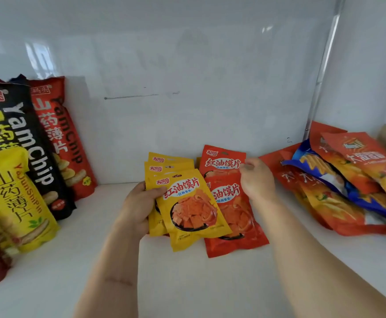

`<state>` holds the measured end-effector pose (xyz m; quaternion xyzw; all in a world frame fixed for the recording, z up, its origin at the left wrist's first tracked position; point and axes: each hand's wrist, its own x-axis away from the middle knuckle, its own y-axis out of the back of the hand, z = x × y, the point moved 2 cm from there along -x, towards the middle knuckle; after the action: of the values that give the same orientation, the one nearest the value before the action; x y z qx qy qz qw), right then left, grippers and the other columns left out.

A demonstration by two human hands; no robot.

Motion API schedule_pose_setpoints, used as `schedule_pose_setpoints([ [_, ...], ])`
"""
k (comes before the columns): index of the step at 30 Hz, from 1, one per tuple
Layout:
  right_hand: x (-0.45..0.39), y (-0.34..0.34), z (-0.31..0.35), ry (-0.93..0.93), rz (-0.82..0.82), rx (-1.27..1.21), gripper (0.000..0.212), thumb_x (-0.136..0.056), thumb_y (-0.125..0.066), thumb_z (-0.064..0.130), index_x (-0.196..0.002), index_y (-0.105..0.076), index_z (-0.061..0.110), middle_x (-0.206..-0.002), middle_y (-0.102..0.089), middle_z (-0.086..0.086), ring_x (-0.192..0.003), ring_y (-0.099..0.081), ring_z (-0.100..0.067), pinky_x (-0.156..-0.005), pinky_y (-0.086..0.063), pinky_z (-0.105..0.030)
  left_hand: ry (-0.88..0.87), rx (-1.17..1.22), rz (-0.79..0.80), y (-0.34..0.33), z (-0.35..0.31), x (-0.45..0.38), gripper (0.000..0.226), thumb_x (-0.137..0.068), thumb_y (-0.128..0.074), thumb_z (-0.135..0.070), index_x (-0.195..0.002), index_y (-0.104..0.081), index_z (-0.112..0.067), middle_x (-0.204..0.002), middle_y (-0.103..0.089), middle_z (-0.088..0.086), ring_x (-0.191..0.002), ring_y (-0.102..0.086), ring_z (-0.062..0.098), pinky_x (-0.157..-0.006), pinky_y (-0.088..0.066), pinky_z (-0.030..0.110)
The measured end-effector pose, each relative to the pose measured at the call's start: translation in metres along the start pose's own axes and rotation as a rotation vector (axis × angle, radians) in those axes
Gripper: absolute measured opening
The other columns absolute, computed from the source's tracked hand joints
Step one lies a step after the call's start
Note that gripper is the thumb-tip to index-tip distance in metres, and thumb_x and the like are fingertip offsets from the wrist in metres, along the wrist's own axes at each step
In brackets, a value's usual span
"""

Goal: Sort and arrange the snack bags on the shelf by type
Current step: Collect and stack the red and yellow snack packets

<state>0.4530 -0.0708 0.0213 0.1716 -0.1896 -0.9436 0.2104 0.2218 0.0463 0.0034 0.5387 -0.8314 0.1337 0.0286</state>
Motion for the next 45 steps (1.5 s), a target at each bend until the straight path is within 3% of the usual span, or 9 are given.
schedule_pose_setpoints([
  [3, 0.02, 0.0, -0.001, 0.074, 0.0, 0.105, 0.034, -0.101, -0.048, 0.03, -0.129, -0.061, 0.015, -0.13, -0.061, -0.008, -0.118, -0.059, -0.027, -0.098, -0.047, -0.038, -0.059, -0.049, -0.032, -0.013, 0.007, -0.009, 0.022, -0.093, -0.069, -0.008, -0.114, -0.066, -0.014, -0.102, -0.078, 0.011, -0.087, -0.076, 0.033, -0.081, -0.061, 0.055],
  [7, 0.053, -0.006, -0.002, 0.212, -0.01, 0.166, 0.029, -0.1, -0.052, 0.032, -0.123, -0.063, 0.017, -0.124, -0.061, -0.003, -0.116, -0.057, -0.022, -0.1, -0.046, -0.039, -0.246, -0.324, -0.155, -0.021, 0.008, -0.013, 0.025, -0.091, -0.071, -0.025, -0.114, -0.06, -0.029, -0.106, -0.073, -0.004, -0.091, -0.073, 0.02, -0.083, -0.061, 0.042],
  [11, 0.084, -0.023, -0.008, 0.349, -0.017, 0.269, 0.025, -0.097, -0.056, 0.032, -0.115, -0.065, 0.017, -0.122, -0.063, -0.001, -0.114, -0.056, -0.024, -0.098, -0.045, -0.042, -0.307, -0.512, -0.244, -0.016, 0.011, -0.015, 0.025, -0.086, -0.069, -0.043, -0.105, -0.054, -0.038, -0.109, -0.07, -0.008, -0.102, -0.067, 0.024, -0.09, -0.057, 0.047],
  [17, 0.103, -0.034, -0.006, 0.381, 0.012, 0.329, 0.028, -0.099, -0.053, 0.036, -0.119, -0.064, 0.019, -0.13, -0.059, 0.0, -0.121, -0.053, -0.023, -0.104, -0.041, -0.044, -0.243, -0.575, -0.278, -0.007, 0.02, -0.02, 0.063, -0.069, -0.058, -0.064, -0.122, -0.058, -0.03, -0.122, -0.066, 0.0, -0.117, -0.059, 0.032, -0.099, -0.05, 0.053],
  [23, 0.11, -0.036, -0.012, 0.376, 0.014, 0.372, 0.026, -0.098, -0.055, 0.034, -0.117, -0.065, 0.019, -0.127, -0.06, 0.001, -0.119, -0.053, -0.022, -0.106, -0.039, -0.043, -0.246, -0.575, -0.267, -0.014, 0.032, -0.019, 0.064, -0.09, -0.063, -0.054, -0.141, -0.049, -0.018, -0.139, -0.056, 0.01, -0.127, -0.053, 0.037, -0.106, -0.045, 0.053],
  [33, 0.097, -0.026, -0.022, 0.332, -0.027, 0.434, 0.026, -0.101, -0.049, 0.034, -0.117, -0.066, 0.02, -0.124, -0.061, 0.002, -0.115, -0.053, -0.019, -0.101, -0.04, -0.034, -0.228, -0.519, -0.193, -0.034, 0.031, -0.027, 0.065, -0.089, -0.064, -0.051, -0.14, -0.047, -0.016, -0.14, -0.051, 0.012, -0.125, -0.054, 0.038, -0.105, -0.045, 0.053],
  [37, 0.097, -0.028, -0.024, 0.359, -0.073, 0.482, 0.027, -0.101, -0.049, 0.035, -0.113, -0.068, 0.02, -0.124, -0.062, 0.001, -0.116, -0.054, -0.021, -0.103, -0.04, -0.037, -0.247, -0.538, -0.209, -0.026, 0.026, -0.022, 0.077, -0.093, -0.062, -0.049, -0.152, -0.03, -0.011, -0.156, -0.035, 0.012, -0.14, -0.04, 0.037, -0.113, -0.037, 0.052],
  [41, 0.103, -0.028, -0.019, 0.385, -0.156, 0.549, 0.025, -0.1, -0.052, 0.033, -0.11, -0.069, 0.018, -0.124, -0.063, -0.001, -0.115, -0.055, -0.024, -0.1, -0.039, -0.038, -0.385, -0.714, -0.269, -0.011, 0.022, -0.009, 0.072, -0.097, -0.056, -0.046, -0.153, -0.03, -0.01, -0.161, -0.027, 0.011, -0.147, -0.028, 0.033, -0.116, -0.029, 0.049],
  [45, 0.113, -0.033, -0.011, 0.462, -0.225, 0.622, 0.021, -0.098, -0.058, 0.029, -0.106, -0.071, 0.015, -0.117, -0.067, -0.004, -0.11, -0.059, -0.028, -0.096, -0.043, -0.042, -0.619, -0.97, -0.32, 0.002, 0.014, 0.005, 0.049, -0.099, -0.053, -0.039, -0.141, -0.052, -0.012, -0.15, -0.046, 0.008, -0.14, -0.039, 0.031, -0.11, -0.034, 0.045],
])
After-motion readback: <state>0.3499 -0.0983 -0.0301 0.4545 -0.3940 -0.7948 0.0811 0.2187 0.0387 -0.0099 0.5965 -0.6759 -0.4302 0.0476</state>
